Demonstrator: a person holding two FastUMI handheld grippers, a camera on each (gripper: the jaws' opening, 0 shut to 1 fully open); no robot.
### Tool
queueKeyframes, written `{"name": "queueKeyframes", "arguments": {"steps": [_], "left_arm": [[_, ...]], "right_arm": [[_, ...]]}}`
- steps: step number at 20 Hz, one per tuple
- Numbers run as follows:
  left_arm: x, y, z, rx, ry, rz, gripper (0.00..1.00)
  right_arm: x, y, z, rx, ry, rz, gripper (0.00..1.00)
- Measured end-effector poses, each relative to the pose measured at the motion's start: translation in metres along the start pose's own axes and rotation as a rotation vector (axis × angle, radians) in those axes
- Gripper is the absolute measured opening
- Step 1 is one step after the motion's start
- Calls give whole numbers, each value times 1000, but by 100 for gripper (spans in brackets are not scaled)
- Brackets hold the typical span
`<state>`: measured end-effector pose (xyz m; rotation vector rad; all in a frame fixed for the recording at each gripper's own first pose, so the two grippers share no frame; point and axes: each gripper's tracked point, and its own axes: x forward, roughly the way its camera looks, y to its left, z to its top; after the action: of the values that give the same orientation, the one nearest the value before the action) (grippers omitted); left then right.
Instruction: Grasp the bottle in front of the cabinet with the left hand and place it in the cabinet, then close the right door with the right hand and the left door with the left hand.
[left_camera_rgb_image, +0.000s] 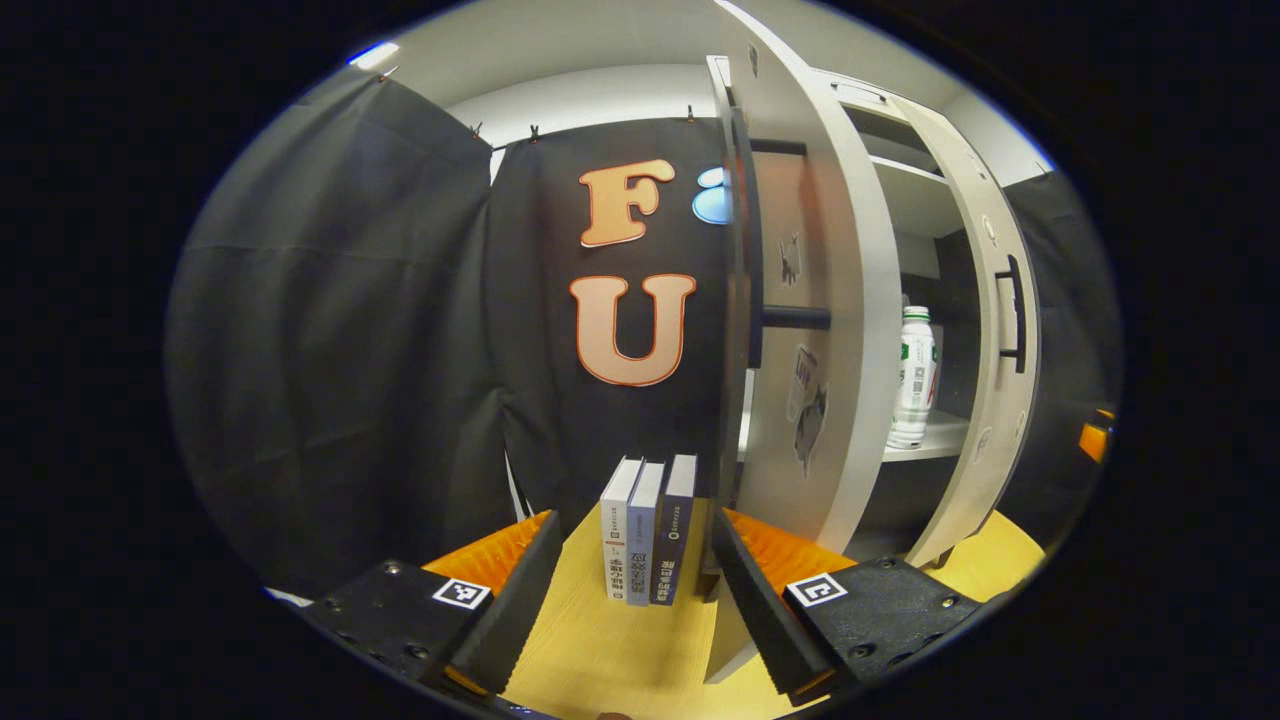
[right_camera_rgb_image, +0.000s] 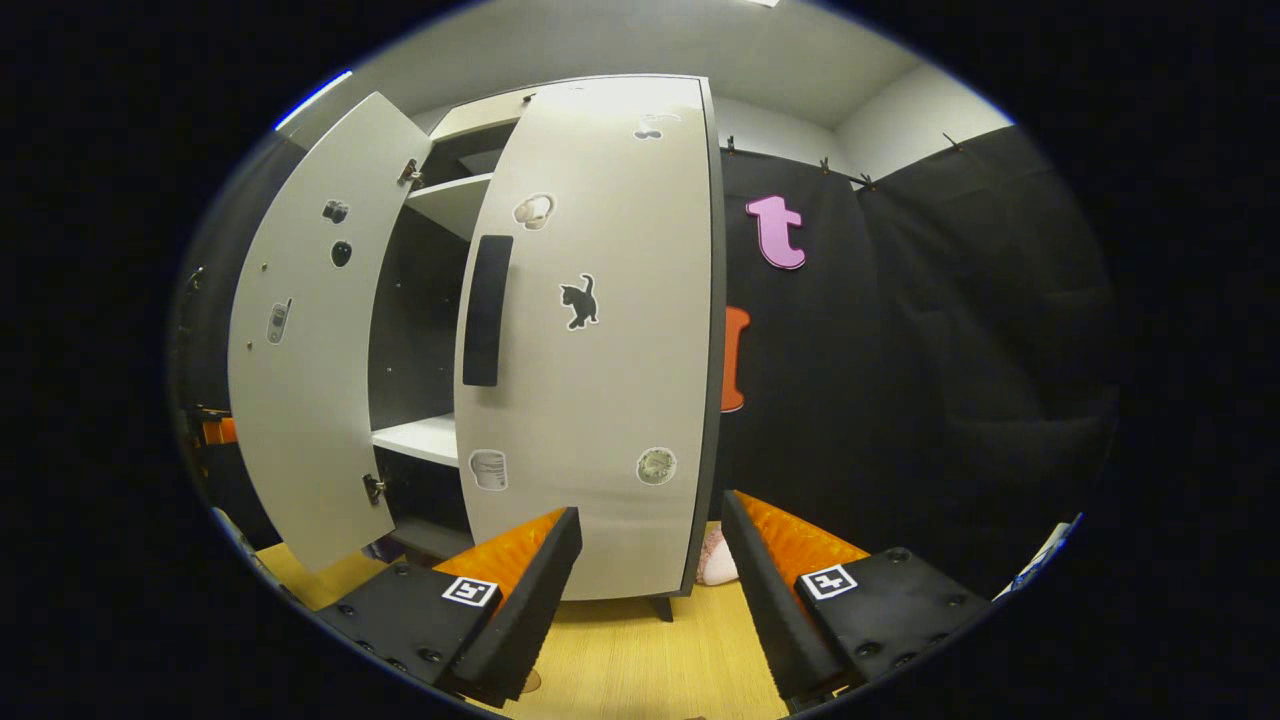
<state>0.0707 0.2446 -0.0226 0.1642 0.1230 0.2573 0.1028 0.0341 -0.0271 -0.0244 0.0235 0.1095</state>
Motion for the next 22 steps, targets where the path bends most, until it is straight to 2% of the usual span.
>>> {"name": "queueKeyframes", "arguments": {"steps": [1,2,3,5,6,17,22], "left_arm": [[1,-5,0,-5,3,-10,92],[0,-10,-1,-11,7,-24,93],[0,-16,-1,-16,3,-39,93],[0,-30,-2,-21,5,-70,93],[-1,-37,-3,-20,8,-85,93],[7,-114,-8,-76,21,-177,93],[17,-136,-13,-69,27,-192,92]], "right_arm": [[1,0,-1,1,0,-1,94],[1,0,-2,2,1,0,94],[-1,0,-2,2,1,2,88],[-2,-1,-2,3,0,3,88],[-2,-2,-1,2,-2,2,94],[-15,-22,5,-10,-20,-39,94],[-21,-28,6,-20,-26,-55,94]]}}
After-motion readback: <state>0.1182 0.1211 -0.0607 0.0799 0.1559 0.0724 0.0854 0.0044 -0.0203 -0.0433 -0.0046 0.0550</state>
